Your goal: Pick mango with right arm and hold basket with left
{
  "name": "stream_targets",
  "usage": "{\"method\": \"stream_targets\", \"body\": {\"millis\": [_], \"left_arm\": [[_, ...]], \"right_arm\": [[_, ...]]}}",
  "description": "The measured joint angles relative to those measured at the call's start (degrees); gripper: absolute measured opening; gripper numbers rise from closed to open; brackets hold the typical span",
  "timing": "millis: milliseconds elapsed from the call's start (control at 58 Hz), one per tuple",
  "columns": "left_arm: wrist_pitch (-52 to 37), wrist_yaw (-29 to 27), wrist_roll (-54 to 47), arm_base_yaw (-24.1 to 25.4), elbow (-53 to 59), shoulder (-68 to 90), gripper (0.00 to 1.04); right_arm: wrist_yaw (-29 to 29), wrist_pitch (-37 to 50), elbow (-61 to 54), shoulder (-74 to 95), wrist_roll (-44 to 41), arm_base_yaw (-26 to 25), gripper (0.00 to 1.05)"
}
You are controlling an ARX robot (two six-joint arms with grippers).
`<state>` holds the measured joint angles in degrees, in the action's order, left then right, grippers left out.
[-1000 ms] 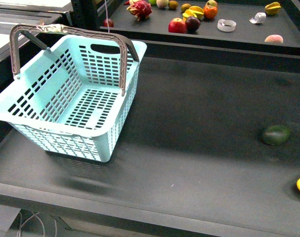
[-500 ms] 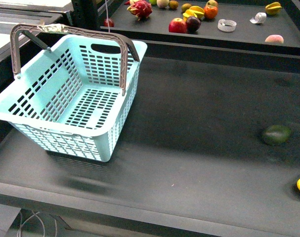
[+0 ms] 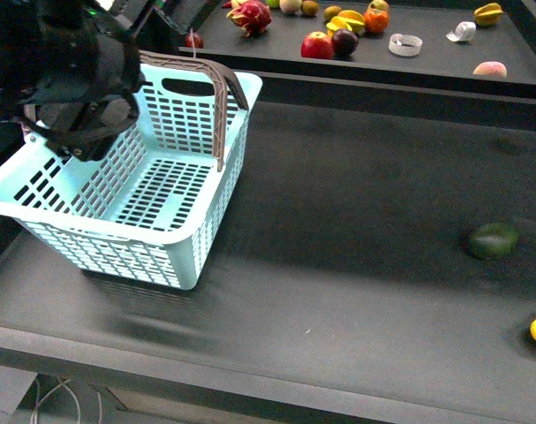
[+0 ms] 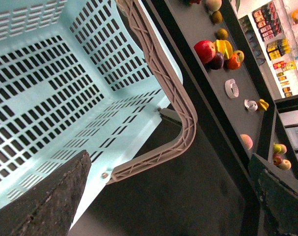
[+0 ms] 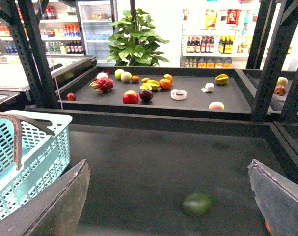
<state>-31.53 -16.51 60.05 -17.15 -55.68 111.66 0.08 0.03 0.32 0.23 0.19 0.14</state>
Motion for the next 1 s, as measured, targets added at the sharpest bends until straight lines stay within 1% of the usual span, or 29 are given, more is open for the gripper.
{"method": "stream_targets", "body": {"millis": [121, 276, 466, 724, 759, 897, 914, 983, 1000], "left_arm": [[1.0, 1.3, 4.4, 0.3, -8.0, 7.4, 0.97], [2.9, 3.1, 8.6, 2.6, -17.5, 15.6, 0.97], [7.0, 4.6, 9.2, 6.1, -28.4, 22.9, 0.97], [10.6, 6.1, 9.1, 6.8, -37.4, 28.2, 0.97], [10.8, 6.1, 9.0, 6.7, -38.1, 28.5, 0.93], [10.7, 6.4, 9.0, 6.6, -38.8, 28.8, 0.66], [10.7, 6.5, 9.0, 6.6, -38.8, 28.8, 0.64], [10.7, 7.0, 9.0, 6.6, -38.8, 28.8, 0.50], [10.7, 7.1, 9.0, 6.6, -38.8, 28.8, 0.48]], "right_arm": [[0.0, 0.0, 0.0, 0.0, 0.0, 0.0, 0.96], [0.0, 0.0, 0.0, 0.0, 0.0, 0.0, 0.96], [0.0, 0.0, 0.0, 0.0, 0.0, 0.0, 0.96], [0.0, 0.0, 0.0, 0.0, 0.0, 0.0, 0.96], [0.0, 0.0, 0.0, 0.0, 0.0, 0.0, 0.96], [0.0, 0.0, 0.0, 0.0, 0.0, 0.0, 0.96], [0.0, 0.0, 0.0, 0.0, 0.0, 0.0, 0.96], [0.0, 0.0, 0.0, 0.0, 0.0, 0.0, 0.96], [0.0, 0.0, 0.0, 0.0, 0.0, 0.0, 0.96]]}}
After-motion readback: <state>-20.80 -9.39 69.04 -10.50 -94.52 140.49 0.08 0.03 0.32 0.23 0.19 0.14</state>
